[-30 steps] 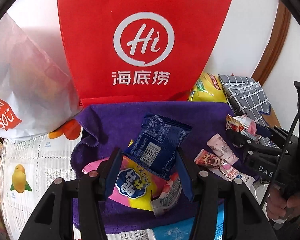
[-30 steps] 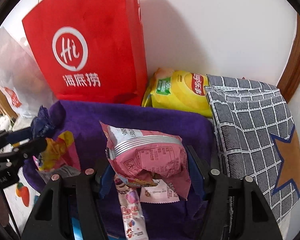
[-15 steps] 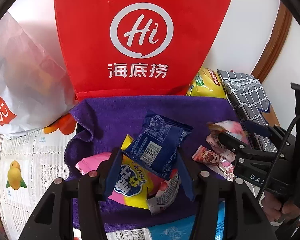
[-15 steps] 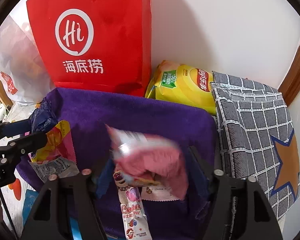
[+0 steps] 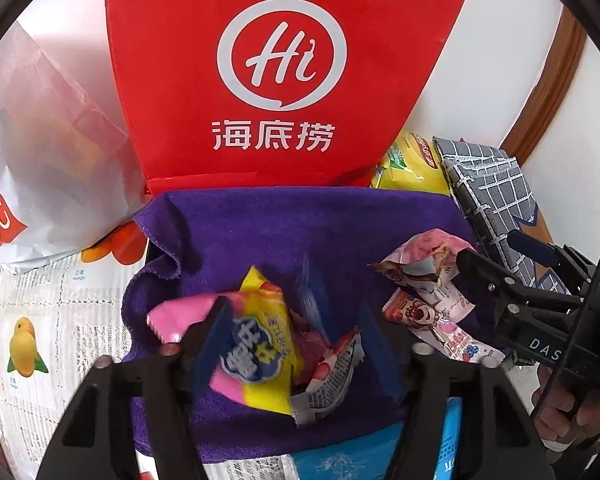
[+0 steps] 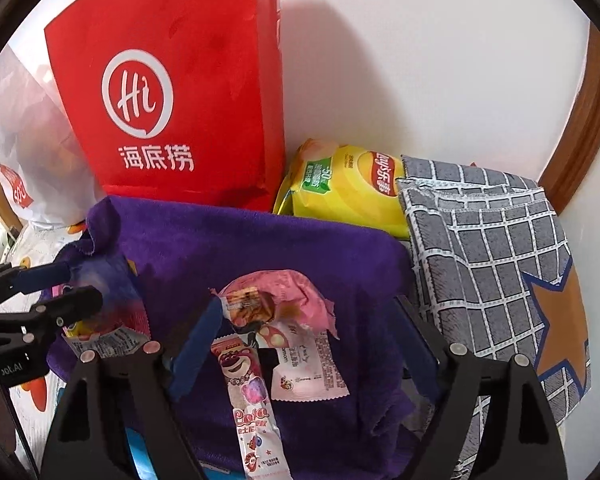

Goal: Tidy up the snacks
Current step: 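Open the right gripper over the towel while the left gripper releases the blue packet, then withdraw both open grippers from the towel back over the scattered snacks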

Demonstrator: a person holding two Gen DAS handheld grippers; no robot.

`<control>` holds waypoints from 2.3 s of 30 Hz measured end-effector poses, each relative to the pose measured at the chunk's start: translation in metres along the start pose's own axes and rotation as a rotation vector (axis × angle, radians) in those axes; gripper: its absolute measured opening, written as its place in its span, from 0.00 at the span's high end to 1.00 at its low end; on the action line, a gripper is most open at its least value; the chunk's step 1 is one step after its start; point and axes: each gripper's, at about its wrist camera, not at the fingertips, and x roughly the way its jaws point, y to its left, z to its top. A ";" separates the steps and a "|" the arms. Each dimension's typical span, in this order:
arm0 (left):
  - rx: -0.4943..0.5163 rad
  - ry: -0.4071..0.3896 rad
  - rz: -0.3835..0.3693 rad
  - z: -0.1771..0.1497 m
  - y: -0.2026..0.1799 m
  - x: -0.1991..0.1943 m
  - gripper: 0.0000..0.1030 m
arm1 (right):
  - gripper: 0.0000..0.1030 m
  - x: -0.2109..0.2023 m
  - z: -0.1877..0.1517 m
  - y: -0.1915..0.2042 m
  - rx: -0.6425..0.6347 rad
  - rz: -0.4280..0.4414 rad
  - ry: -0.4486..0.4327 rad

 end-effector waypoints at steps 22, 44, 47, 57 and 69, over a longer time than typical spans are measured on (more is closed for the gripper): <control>0.033 -0.116 -0.026 -0.015 -0.027 -0.086 0.24 | 0.18 -0.085 -0.029 0.012 0.022 -0.003 -0.029; 0.023 -0.176 0.038 -0.167 -0.018 -0.218 0.24 | 0.18 -0.218 -0.154 0.032 0.064 0.030 -0.084; 0.026 -0.179 0.045 -0.183 -0.019 -0.228 0.24 | 0.18 -0.226 -0.169 0.034 0.077 0.057 -0.082; 0.020 -0.203 0.053 -0.201 -0.018 -0.250 0.24 | 0.20 -0.253 -0.193 0.047 0.016 0.036 -0.136; -0.008 -0.170 0.058 -0.200 -0.009 -0.236 0.24 | 0.20 -0.238 -0.197 0.051 0.003 0.068 -0.113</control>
